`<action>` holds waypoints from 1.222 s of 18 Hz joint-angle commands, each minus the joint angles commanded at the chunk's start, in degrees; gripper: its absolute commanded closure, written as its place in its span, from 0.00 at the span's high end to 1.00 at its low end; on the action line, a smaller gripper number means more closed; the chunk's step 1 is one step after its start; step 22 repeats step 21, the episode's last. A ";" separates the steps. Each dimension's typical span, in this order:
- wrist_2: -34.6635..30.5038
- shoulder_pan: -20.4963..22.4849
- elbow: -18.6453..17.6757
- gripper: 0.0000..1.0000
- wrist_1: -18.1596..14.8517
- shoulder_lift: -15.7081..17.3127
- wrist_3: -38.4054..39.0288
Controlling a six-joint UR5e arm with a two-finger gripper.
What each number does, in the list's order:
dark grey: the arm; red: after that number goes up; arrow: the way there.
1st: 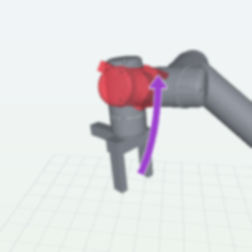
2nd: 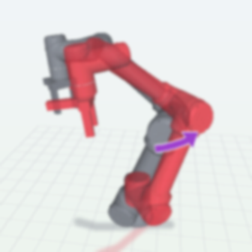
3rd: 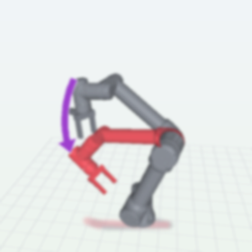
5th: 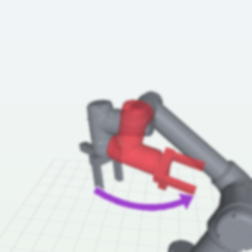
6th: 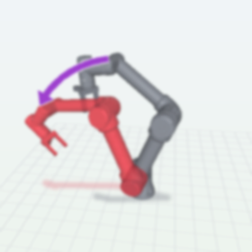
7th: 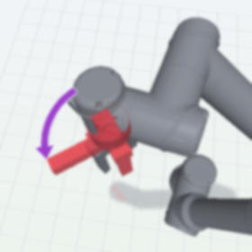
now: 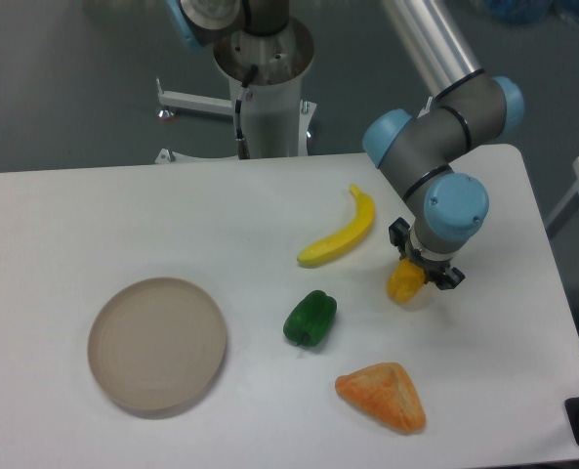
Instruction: Pick up the yellow pepper from the table
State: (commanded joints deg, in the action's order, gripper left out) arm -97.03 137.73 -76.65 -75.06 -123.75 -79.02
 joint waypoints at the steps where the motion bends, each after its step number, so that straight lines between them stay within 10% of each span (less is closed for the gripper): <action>1: 0.61 0.00 0.88 0.47 -0.09 -0.09 0.09; 22: 9.94 -0.53 9.06 0.47 0.00 -1.23 4.22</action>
